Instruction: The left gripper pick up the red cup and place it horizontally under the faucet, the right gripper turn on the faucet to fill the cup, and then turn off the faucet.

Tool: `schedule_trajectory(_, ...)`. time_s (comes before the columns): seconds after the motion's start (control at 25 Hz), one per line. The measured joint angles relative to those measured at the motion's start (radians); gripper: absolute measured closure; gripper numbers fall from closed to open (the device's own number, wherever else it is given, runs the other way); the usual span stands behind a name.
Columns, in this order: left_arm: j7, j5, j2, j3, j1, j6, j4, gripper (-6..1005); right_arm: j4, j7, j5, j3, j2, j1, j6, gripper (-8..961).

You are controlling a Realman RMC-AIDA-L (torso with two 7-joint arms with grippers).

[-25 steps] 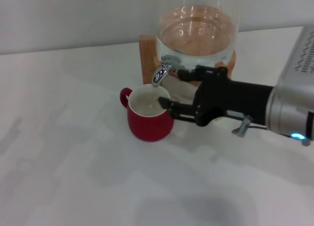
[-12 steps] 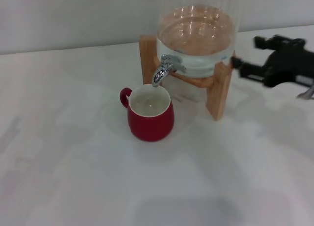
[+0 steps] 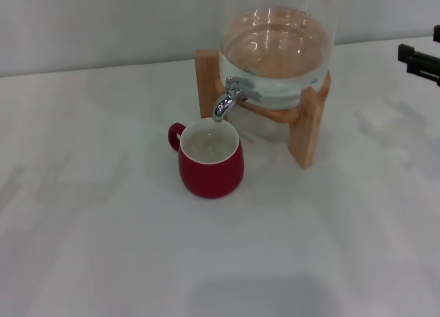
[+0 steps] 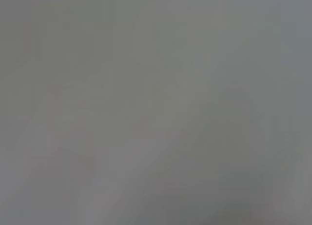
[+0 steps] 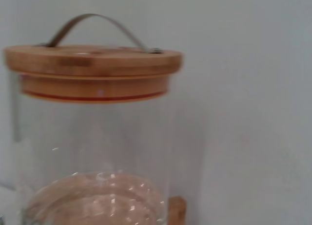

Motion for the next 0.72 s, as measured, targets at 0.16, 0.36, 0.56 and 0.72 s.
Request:
schedule_trajectory(0.16, -0.028, 0.103, 0.002, 0.000, 0.008, 0.013, 0.048, 114, -0.063, -0.006, 0.036, 0.050, -0.001, 0.030, 0.013, 234)
schedule_trajectory(0.36, -0.040, 0.191, -0.021, 0.027, 0.058, 0.051, 0.196, 115, -0.125, -0.020, 0.046, 0.084, -0.001, 0.065, 0.023, 234)
schedule_trajectory(0.56, -0.161, 0.321, -0.019, 0.106, 0.108, 0.101, 0.341, 115, -0.176, -0.025, 0.055, 0.124, 0.001, 0.088, 0.024, 234)
schedule_trajectory(0.72, -0.144, 0.361, -0.017, 0.134, 0.131, 0.088, 0.392, 115, -0.224, -0.039, 0.079, 0.152, -0.001, 0.110, 0.025, 234)
